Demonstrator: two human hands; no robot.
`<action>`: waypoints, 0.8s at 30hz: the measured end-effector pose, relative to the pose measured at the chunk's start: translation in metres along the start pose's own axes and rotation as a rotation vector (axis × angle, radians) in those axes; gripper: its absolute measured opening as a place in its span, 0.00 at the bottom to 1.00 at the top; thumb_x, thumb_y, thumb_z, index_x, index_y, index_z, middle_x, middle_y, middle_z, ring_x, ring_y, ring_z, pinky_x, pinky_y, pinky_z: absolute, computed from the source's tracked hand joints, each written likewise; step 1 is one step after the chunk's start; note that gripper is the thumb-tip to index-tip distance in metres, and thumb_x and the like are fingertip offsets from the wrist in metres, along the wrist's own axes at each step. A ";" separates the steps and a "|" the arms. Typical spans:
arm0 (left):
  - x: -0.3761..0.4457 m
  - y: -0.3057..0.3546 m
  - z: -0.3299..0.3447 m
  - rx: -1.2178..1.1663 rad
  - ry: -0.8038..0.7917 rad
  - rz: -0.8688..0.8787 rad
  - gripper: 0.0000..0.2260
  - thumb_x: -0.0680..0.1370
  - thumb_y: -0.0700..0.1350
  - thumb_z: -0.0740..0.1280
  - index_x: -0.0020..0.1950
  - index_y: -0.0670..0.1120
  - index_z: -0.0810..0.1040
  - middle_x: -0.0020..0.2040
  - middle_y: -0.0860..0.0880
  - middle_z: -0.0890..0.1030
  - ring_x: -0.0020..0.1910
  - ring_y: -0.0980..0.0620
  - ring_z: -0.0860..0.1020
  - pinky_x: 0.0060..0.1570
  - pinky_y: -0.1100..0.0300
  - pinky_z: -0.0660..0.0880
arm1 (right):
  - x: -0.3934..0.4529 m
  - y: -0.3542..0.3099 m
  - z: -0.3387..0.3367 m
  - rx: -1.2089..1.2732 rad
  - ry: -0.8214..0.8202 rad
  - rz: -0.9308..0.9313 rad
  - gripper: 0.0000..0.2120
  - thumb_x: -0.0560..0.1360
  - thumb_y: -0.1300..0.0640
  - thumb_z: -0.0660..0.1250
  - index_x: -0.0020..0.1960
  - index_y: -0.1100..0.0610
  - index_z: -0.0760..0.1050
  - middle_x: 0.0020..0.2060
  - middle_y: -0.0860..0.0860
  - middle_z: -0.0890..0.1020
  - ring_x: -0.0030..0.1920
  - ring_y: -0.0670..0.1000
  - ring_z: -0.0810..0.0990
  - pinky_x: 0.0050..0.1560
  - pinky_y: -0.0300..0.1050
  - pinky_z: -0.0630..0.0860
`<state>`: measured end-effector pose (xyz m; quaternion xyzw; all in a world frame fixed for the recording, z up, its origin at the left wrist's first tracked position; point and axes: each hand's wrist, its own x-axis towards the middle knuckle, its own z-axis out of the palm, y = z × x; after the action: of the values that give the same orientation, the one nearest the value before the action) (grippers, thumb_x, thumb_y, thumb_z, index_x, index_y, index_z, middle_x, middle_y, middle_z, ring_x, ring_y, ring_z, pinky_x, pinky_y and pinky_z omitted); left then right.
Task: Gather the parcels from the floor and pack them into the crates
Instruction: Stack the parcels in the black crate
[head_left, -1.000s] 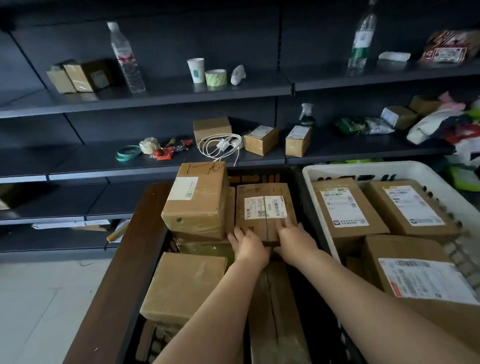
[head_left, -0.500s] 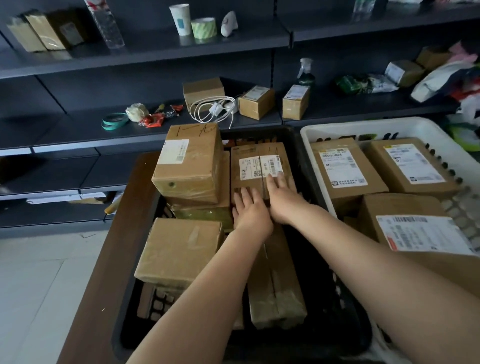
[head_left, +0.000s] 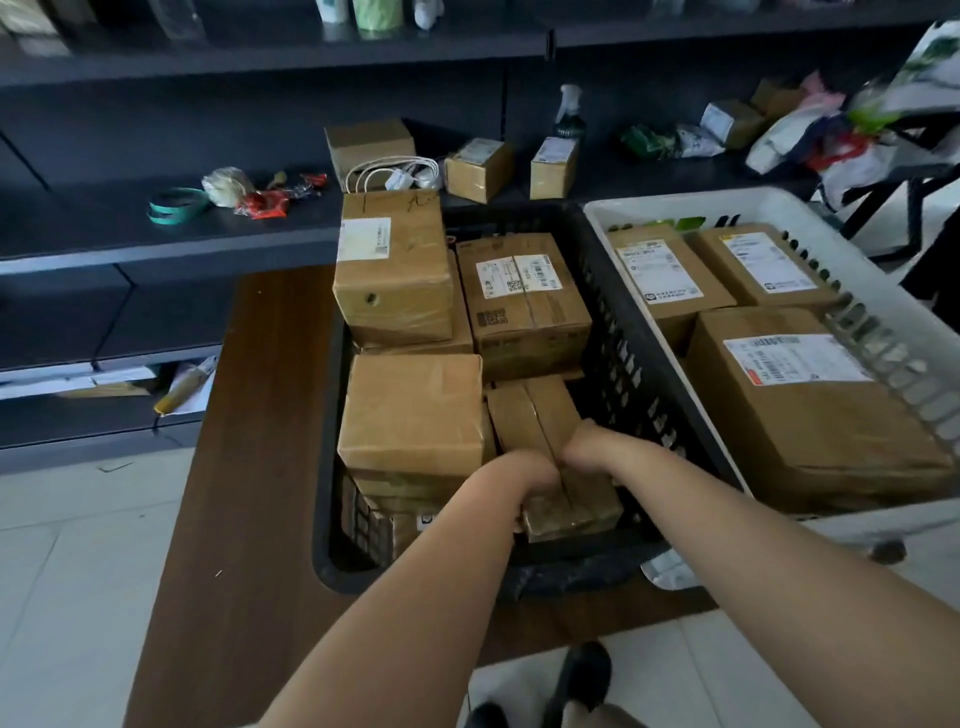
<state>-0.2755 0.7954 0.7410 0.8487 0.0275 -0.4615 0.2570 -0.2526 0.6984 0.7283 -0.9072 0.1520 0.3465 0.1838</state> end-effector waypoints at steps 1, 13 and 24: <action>-0.002 -0.001 -0.002 -0.023 -0.001 0.008 0.15 0.81 0.41 0.55 0.65 0.37 0.69 0.65 0.38 0.72 0.59 0.42 0.73 0.56 0.54 0.71 | -0.001 0.000 -0.001 0.011 -0.011 0.001 0.29 0.80 0.55 0.56 0.74 0.67 0.48 0.71 0.61 0.63 0.66 0.58 0.69 0.54 0.43 0.69; 0.003 0.001 -0.009 -0.647 0.309 -0.004 0.18 0.79 0.41 0.55 0.69 0.45 0.63 0.65 0.40 0.70 0.62 0.40 0.71 0.62 0.48 0.71 | -0.005 0.024 -0.014 0.679 0.111 0.017 0.38 0.70 0.45 0.70 0.73 0.59 0.59 0.69 0.58 0.68 0.66 0.59 0.69 0.60 0.51 0.70; 0.007 0.001 -0.005 -0.817 0.197 -0.087 0.24 0.77 0.59 0.60 0.65 0.44 0.70 0.64 0.42 0.73 0.61 0.42 0.73 0.63 0.48 0.69 | -0.016 0.041 -0.014 0.723 0.114 -0.355 0.34 0.73 0.52 0.67 0.74 0.48 0.54 0.68 0.52 0.69 0.64 0.54 0.70 0.55 0.45 0.68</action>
<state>-0.2671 0.7958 0.7381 0.7153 0.2685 -0.3397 0.5485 -0.2725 0.6585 0.7401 -0.8139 0.1149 0.1828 0.5394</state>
